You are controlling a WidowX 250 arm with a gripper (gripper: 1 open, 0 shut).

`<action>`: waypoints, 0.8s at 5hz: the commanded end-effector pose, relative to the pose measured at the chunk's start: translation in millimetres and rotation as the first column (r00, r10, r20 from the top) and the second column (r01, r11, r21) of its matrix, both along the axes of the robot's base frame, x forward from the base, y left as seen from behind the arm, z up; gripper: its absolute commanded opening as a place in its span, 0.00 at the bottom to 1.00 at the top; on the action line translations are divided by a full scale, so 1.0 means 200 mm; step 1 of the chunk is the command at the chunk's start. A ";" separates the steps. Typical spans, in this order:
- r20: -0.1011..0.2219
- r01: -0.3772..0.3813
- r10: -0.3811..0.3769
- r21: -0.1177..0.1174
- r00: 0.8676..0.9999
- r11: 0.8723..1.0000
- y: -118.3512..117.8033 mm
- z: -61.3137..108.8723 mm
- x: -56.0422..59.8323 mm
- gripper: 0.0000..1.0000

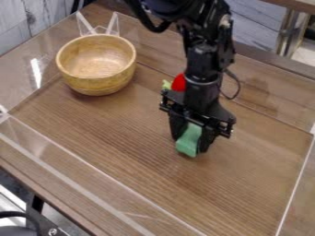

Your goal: Put the green stick in the brown bowl

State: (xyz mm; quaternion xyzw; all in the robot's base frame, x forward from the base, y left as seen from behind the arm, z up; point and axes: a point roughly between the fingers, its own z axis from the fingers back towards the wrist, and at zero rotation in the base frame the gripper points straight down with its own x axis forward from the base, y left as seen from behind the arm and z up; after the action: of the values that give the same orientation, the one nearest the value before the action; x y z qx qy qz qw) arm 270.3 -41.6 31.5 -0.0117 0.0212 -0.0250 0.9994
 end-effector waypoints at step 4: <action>0.078 0.190 -0.188 -0.017 0.979 0.982 -0.08 0.09 0.13 0.00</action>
State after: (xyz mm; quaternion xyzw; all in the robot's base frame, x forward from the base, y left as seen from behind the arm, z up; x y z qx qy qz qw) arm 285.4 -53.6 29.5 -0.0186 0.0214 -0.1105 0.9935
